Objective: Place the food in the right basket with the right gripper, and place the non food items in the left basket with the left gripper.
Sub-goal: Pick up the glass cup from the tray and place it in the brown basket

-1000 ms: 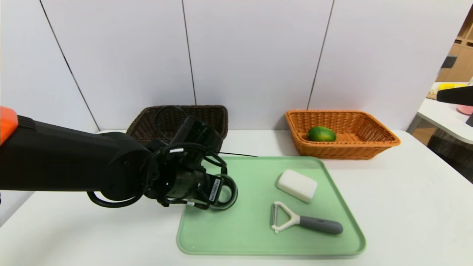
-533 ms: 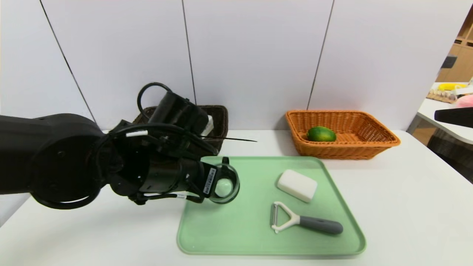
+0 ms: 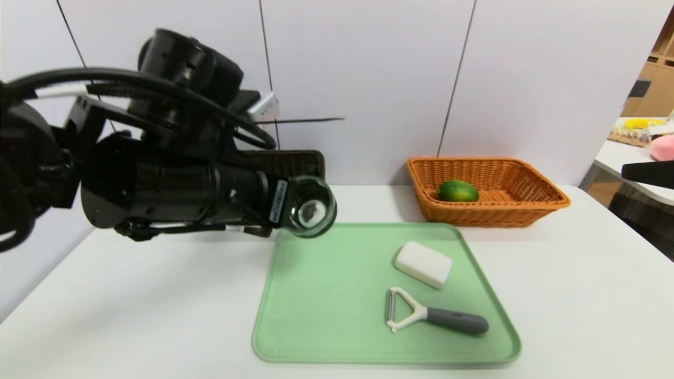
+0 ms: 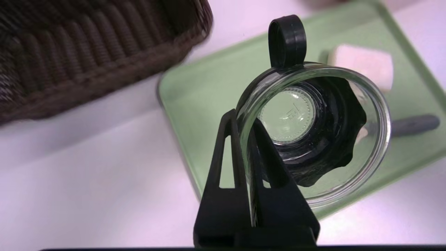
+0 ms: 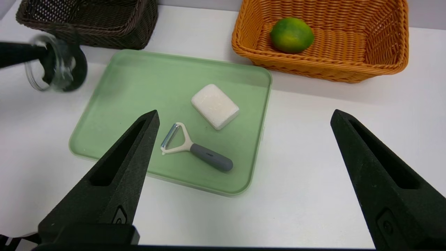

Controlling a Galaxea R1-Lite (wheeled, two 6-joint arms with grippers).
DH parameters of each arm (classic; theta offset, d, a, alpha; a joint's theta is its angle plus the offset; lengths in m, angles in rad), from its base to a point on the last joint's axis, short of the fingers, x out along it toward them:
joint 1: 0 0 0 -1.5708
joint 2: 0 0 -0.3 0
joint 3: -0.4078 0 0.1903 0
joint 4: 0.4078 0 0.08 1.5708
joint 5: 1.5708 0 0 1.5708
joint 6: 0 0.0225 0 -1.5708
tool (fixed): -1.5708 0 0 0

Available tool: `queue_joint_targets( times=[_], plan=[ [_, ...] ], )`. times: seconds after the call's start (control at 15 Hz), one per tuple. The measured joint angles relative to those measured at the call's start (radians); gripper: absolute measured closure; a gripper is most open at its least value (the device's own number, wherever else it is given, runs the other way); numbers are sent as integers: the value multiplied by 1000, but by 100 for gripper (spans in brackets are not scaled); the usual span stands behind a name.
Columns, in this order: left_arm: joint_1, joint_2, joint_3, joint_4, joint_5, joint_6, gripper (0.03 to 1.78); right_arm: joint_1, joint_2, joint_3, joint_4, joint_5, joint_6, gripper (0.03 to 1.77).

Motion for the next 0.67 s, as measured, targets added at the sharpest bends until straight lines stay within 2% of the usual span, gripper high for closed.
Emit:
queue_joint_targets(
  times=[0.2, 0.47, 0.67],
  plan=[
    [99, 29, -130, 12, 0, 78, 172, -1, -3, 0, 0, 0, 2, 10],
    [221, 135, -367, 74, -21, 91, 172, -7, -7, 13, 1, -1, 2, 10],
    [290, 254, -483, 107, -27, 93, 172, -9, -11, 15, 0, -2, 2, 10]
  ],
)
